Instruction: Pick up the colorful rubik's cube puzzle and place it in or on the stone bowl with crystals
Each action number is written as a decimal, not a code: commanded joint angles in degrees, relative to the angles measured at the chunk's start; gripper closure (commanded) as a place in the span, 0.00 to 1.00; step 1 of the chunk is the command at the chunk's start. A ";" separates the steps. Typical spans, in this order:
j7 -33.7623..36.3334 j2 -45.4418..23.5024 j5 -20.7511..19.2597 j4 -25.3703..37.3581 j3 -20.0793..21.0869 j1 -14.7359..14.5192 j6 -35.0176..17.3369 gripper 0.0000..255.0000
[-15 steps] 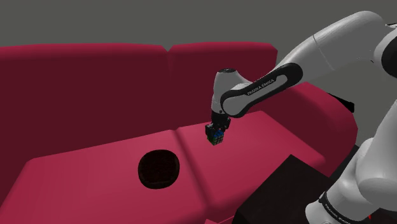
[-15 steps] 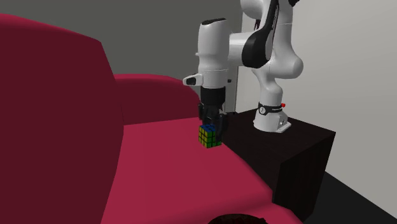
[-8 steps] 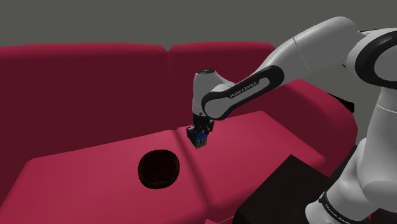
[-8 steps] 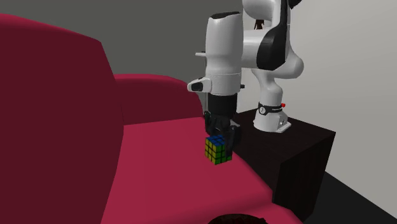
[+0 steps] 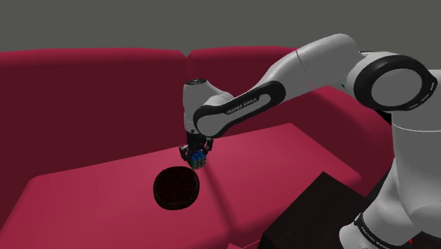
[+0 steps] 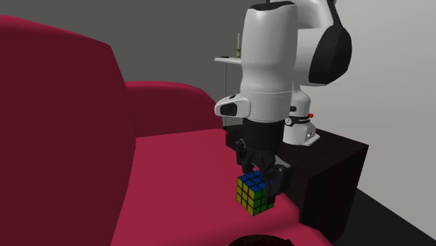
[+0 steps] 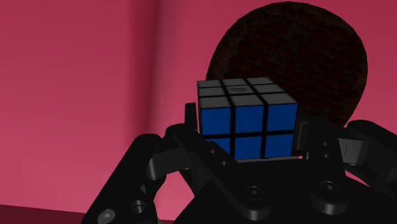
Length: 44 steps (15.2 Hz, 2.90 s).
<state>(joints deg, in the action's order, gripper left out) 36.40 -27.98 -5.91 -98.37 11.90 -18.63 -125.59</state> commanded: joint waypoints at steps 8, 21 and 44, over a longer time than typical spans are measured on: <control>5.13 -15.41 -2.20 24.29 -0.23 -6.85 8.98 1.00; 5.48 -19.98 -2.95 22.65 -0.85 -7.11 2.80 1.00; 5.15 -16.25 -2.34 23.76 -0.35 -6.84 7.62 0.00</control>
<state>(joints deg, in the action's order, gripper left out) 41.55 -44.24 -8.25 -74.60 11.55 -25.47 -117.98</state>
